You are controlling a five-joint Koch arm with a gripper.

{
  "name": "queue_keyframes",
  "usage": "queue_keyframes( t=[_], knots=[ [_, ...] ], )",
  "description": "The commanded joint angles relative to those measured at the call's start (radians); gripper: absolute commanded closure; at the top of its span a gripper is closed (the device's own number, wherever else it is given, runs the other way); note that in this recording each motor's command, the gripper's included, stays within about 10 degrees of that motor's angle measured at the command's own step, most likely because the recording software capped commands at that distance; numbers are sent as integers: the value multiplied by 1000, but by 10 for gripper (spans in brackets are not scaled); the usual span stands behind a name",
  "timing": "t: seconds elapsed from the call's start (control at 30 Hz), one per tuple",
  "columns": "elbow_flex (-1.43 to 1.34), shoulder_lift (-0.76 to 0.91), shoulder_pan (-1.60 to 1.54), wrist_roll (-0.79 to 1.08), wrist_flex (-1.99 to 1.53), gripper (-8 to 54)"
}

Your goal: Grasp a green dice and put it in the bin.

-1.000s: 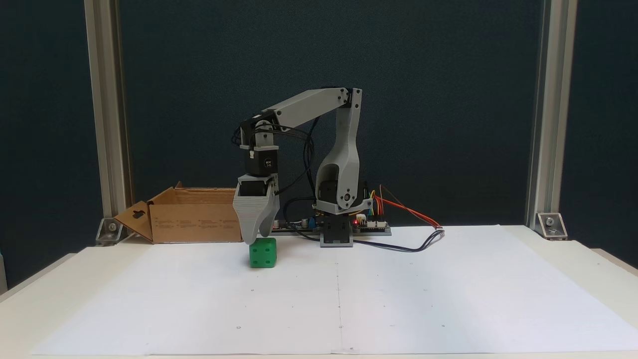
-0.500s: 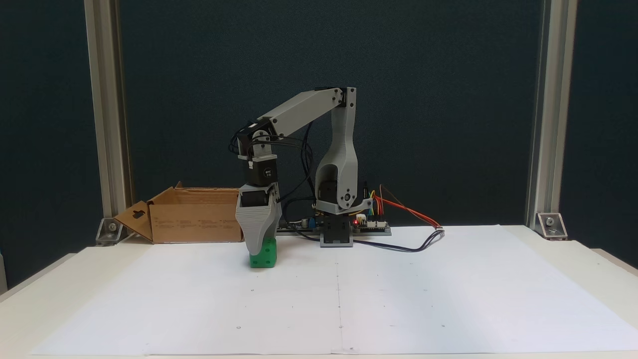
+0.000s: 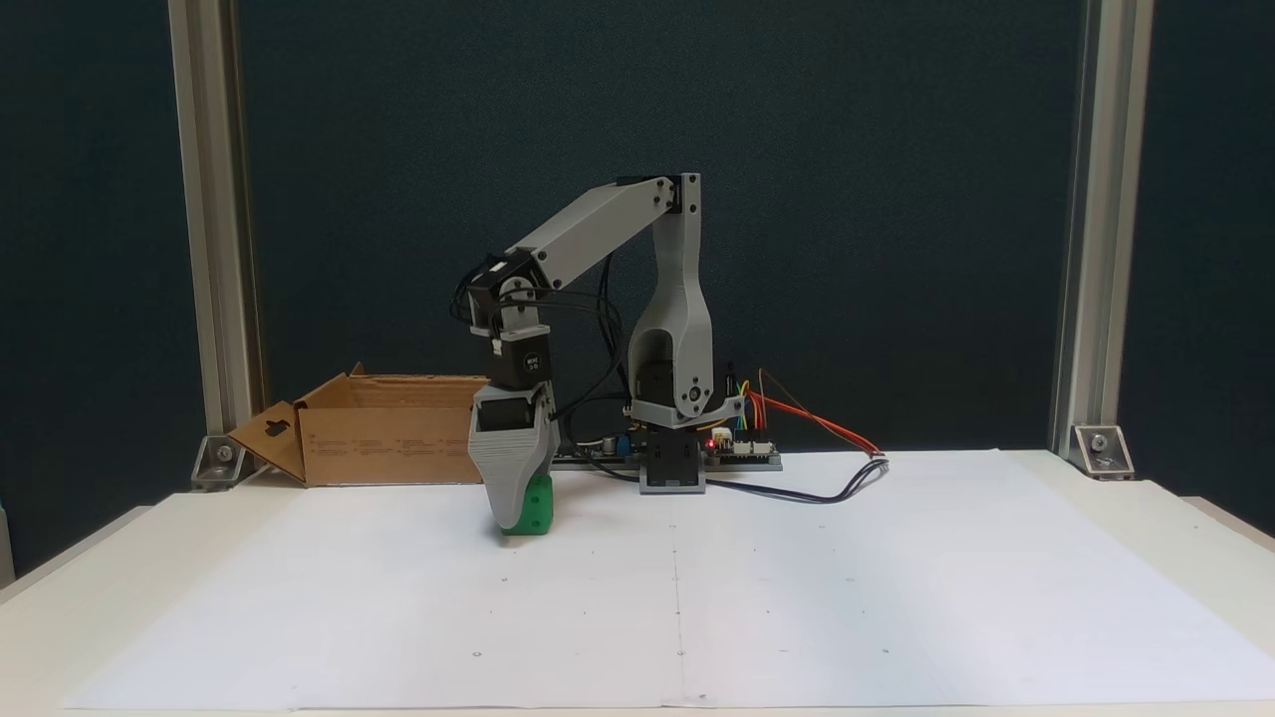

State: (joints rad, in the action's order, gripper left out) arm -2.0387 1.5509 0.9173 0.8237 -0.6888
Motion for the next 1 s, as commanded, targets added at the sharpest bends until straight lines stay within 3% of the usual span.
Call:
queue_keyframes(
  t=[0.0, 0.63, 0.97],
  knots=[
    [12, -2, 0, -34, 6, 17],
    [-15, -40, -2, -32, 20, 90],
    [-23, -40, -8, -32, 67, 98]
  ],
)
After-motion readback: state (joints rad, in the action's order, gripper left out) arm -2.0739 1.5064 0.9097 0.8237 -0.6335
